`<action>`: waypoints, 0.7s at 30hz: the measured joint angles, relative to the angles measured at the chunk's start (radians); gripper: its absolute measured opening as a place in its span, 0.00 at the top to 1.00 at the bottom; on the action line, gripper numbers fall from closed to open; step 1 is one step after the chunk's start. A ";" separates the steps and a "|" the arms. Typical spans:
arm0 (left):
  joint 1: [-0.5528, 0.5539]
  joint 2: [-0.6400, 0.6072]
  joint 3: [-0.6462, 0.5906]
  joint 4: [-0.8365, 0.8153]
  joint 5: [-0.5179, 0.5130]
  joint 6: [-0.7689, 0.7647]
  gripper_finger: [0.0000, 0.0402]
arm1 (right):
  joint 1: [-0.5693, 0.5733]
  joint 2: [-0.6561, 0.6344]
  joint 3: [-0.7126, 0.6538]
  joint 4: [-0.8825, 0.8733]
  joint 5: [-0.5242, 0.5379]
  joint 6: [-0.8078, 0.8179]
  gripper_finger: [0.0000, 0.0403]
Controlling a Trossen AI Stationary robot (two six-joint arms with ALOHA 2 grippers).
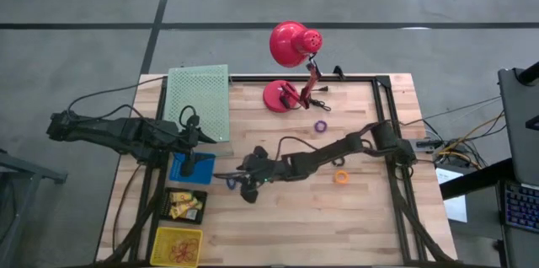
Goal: Pick & Place Office Desk Supplies
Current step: Put the blue spring rubber band into the blue bin
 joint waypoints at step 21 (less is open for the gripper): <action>0.000 0.000 0.000 -0.017 0.000 0.000 0.43 | 0.057 -0.680 -0.875 0.601 0.069 -0.287 0.54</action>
